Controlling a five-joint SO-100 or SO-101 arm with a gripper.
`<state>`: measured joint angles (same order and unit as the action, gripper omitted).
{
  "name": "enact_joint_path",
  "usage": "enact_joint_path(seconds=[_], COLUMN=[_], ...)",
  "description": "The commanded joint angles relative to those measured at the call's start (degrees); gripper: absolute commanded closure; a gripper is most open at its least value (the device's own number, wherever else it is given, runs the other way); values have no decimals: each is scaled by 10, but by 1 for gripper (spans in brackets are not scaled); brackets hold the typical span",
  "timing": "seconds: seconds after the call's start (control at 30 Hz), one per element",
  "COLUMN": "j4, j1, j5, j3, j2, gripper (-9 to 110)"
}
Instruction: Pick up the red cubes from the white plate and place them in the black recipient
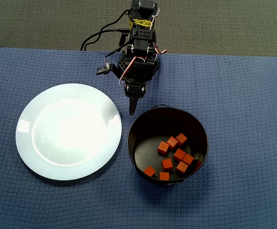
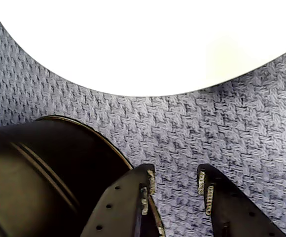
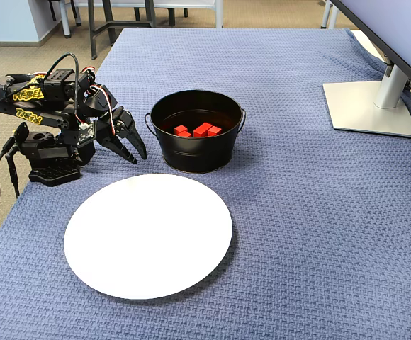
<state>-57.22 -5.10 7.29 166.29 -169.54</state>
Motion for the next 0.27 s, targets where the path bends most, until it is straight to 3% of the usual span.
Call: enact_joint_path(seconds=[0.0,0.23], j4=[-15,-18], j1=[-11,-16], j5=[6,5], j3=[-8,-7], j2=[0,-2], gripper=[102,102])
